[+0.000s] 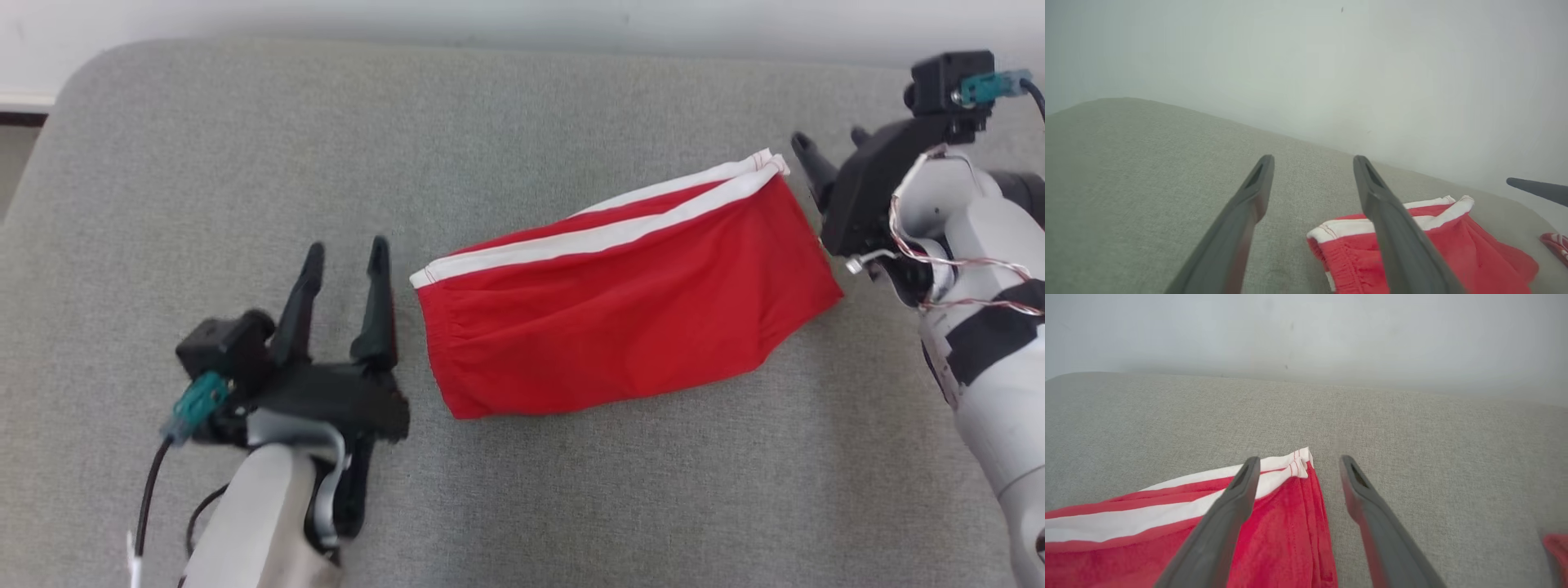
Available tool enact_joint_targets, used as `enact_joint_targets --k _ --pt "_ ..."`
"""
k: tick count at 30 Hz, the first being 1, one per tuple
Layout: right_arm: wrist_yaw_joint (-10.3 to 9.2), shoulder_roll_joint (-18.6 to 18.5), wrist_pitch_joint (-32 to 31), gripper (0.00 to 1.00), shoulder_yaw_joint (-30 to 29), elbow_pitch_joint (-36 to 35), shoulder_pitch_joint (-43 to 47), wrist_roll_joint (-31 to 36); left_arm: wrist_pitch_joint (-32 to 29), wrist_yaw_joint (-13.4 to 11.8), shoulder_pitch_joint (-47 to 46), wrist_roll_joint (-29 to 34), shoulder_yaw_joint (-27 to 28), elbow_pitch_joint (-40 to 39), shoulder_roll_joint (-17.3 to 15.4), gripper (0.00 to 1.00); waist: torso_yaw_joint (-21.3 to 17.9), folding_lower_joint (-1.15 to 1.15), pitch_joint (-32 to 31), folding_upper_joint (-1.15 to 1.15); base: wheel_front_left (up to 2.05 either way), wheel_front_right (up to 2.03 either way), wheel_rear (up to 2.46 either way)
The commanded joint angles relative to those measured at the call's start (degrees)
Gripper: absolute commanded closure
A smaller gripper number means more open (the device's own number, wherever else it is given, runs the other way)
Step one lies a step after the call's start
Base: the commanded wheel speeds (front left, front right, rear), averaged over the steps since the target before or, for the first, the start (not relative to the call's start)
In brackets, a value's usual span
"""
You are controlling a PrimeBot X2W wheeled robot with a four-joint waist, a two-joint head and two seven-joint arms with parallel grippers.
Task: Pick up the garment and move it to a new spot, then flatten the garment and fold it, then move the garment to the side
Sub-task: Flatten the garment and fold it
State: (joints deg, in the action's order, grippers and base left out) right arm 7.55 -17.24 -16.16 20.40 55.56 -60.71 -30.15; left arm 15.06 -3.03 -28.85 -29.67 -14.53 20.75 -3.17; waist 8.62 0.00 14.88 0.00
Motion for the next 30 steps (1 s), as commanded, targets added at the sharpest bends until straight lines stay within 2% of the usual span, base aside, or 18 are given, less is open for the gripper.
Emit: enact_joint_targets --k 1,7,12,19,23,30 --pt "-0.16 -0.5 -1.1 0.0 0.3 0.5 1.1 -0.9 0.1 0.2 1.8 1.9 0.9 -0.8 -0.7 0.0 0.1 0.0 -1.1 0.0 0.0 0.0 0.0" --pt "-0.16 -2.2 -4.6 0.0 0.1 2.1 2.8 -4.0 0.1 1.6 8.5 11.5 4.0 -5.3 -3.4 0.0 0.8 0.0 -1.4 0.0 0.0 0.0 0.0" --pt "-0.16 -3.4 -5.5 0.0 -1.1 3.9 3.2 -4.5 0.1 3.5 13.7 15.0 7.4 -9.1 -4.0 0.0 2.1 0.0 0.0 0.0 0.0 0.0 0.0" --pt "-0.16 -3.7 -5.2 0.0 -2.7 7.4 3.2 -4.1 0.1 5.1 19.6 17.3 11.1 -13.6 -2.5 0.0 4.2 0.0 1.6 0.0 0.0 0.0 0.0" --pt "-0.16 -2.5 -4.5 0.0 -4.4 9.5 3.7 -5.3 0.1 5.4 22.5 18.6 12.0 -16.0 -1.5 0.0 5.2 0.0 2.0 0.0 0.0 0.0 0.0" --pt "-0.16 -1.2 -4.7 0.0 -3.4 12.4 5.6 -3.8 0.1 5.9 24.8 19.1 12.3 -17.8 -0.3 0.0 5.9 0.0 2.2 0.0 0.0 0.0 0.0"
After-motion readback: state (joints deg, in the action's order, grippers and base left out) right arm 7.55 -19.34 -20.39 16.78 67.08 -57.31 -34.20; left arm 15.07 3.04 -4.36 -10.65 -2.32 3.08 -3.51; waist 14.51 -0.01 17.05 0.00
